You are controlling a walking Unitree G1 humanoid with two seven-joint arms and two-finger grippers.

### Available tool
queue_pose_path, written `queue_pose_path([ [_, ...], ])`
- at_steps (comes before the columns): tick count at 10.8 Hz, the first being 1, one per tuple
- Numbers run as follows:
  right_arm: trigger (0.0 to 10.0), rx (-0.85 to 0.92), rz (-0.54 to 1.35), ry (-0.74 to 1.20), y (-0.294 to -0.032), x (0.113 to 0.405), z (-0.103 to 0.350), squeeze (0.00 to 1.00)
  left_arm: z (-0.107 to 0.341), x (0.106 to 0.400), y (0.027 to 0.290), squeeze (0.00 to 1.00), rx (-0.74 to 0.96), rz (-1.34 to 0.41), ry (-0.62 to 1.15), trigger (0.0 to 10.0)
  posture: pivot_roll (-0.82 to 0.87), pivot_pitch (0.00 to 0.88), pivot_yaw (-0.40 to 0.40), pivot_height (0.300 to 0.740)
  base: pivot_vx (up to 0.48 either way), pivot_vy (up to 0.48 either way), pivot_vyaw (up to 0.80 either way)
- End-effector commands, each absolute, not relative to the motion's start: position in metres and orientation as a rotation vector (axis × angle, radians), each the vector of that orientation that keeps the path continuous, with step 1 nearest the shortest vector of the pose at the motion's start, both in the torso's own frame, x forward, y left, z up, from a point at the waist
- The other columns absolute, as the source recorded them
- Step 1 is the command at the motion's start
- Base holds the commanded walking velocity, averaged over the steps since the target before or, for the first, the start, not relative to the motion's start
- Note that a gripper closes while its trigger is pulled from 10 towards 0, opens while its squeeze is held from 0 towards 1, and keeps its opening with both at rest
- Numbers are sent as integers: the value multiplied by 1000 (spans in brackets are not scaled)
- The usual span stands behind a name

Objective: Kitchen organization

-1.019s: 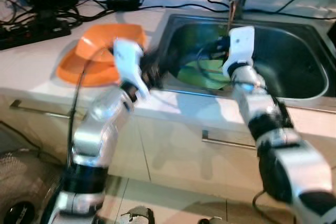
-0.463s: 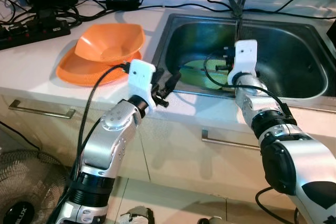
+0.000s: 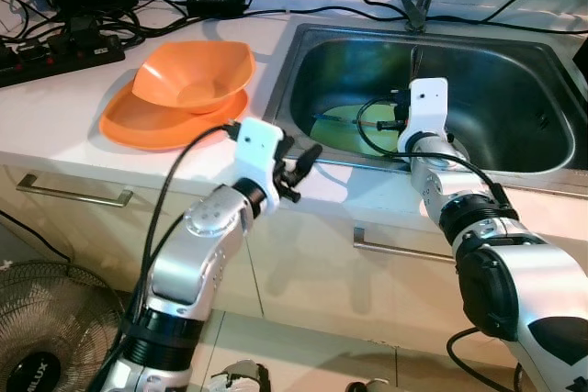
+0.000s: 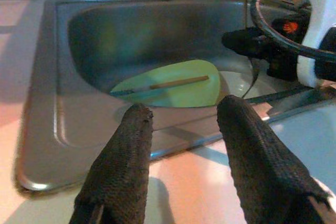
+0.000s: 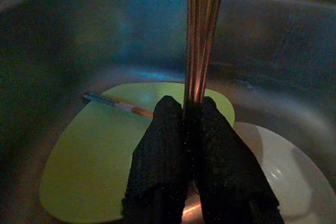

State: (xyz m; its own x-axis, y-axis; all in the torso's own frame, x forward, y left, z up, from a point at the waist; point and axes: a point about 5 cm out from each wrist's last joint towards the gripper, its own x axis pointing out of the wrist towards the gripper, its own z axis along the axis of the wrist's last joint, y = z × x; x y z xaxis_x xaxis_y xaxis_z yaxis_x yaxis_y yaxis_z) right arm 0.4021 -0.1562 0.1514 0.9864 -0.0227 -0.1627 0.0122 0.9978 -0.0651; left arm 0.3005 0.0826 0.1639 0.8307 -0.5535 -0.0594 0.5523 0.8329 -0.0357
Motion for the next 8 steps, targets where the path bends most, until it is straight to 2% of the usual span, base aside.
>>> queue_pose_path([
  [1,10000,-54,-11,174,-152,404,154,1000,165,298,81,0,-9,-594,69,10000,185,58,21,740,0,0,0],
  [4,10000,-56,-13,170,-153,404,155,1000,167,299,80,0,-11,-596,70,10000,181,70,17,740,0,0,0],
  [5,10000,-61,-12,143,-153,405,160,0,167,299,80,0,-13,-592,68,10000,177,73,15,740,0,0,0],
  [8,10000,-58,4,-19,-151,412,190,0,170,302,81,0,9,-564,21,10000,160,77,16,740,0,0,0],
])
